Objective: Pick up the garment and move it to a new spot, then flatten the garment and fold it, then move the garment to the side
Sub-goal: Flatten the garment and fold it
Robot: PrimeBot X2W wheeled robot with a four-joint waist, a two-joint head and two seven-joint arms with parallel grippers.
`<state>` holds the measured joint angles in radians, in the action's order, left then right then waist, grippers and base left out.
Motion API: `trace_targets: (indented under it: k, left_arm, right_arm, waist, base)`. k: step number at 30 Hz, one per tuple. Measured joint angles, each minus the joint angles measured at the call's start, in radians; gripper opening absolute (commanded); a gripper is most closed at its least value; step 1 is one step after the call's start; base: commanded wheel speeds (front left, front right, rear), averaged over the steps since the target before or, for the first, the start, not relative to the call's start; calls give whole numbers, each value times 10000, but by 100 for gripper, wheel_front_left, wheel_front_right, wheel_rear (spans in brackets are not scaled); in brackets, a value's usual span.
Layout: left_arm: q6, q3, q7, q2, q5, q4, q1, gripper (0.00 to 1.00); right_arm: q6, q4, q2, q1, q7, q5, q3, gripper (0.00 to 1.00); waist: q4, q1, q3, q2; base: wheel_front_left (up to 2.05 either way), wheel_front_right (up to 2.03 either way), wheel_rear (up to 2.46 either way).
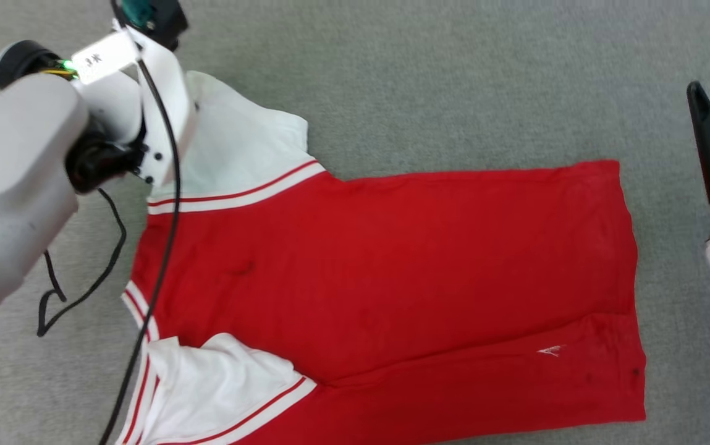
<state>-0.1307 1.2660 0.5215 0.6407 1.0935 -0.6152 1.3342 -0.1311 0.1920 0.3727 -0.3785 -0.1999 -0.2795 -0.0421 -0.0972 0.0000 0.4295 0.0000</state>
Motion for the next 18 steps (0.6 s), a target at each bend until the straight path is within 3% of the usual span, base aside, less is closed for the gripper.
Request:
trace_targets:
  k: [10,18]
  left_arm:
    - [0,115,-1058,-234,-660,848,-393,0]
    - [0,138,-1530,-451,-819,1310,-271,0]
  right_arm:
    - [0,-1279,2583,-951,-5513,-2433,1555,100]
    - [-2,-2451,3191,-1758,-7651,-3369,2558,100]
  waist:
    - [720,-1,-711,0]
    - [1239,-1,-620,0]
  base:
    - [0,0,0]
    - [0,0,0]
